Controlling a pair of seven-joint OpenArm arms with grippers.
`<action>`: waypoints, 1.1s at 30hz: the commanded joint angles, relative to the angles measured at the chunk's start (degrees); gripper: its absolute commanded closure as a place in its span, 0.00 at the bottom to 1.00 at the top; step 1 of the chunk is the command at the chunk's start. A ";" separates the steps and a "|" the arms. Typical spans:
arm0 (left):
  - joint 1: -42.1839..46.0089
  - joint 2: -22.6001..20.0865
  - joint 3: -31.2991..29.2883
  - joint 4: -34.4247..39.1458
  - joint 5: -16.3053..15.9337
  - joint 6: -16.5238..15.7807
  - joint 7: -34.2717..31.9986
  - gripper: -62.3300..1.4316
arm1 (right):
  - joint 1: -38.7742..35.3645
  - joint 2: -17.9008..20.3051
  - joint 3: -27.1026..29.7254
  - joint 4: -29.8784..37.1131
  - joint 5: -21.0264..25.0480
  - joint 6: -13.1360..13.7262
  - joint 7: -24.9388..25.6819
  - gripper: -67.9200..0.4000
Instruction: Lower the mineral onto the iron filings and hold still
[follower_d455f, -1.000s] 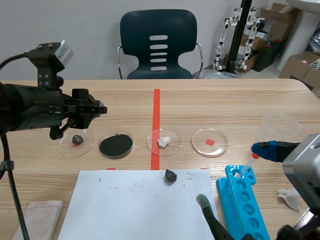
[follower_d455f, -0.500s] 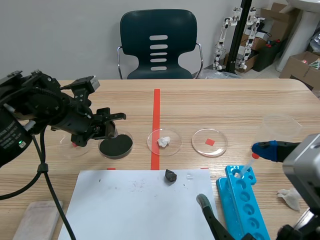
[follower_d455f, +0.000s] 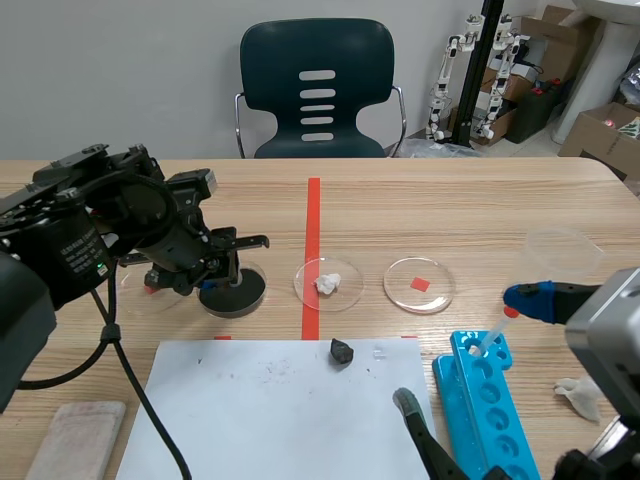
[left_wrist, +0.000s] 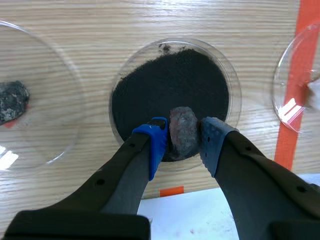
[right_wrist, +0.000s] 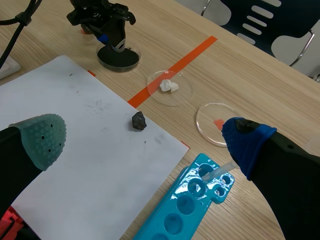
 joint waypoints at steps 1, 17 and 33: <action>-1.55 0.92 -0.13 -0.07 0.66 0.44 -0.15 0.81 | 0.39 0.59 0.24 0.55 0.61 0.02 1.05 0.00; -3.87 3.43 -0.13 -8.76 6.14 1.42 -4.28 0.81 | 0.39 0.59 0.24 0.55 0.61 0.02 1.05 0.00; -3.85 3.87 -0.13 -9.57 6.05 1.40 -4.61 0.81 | 0.39 0.59 0.24 0.55 0.61 0.02 1.05 0.00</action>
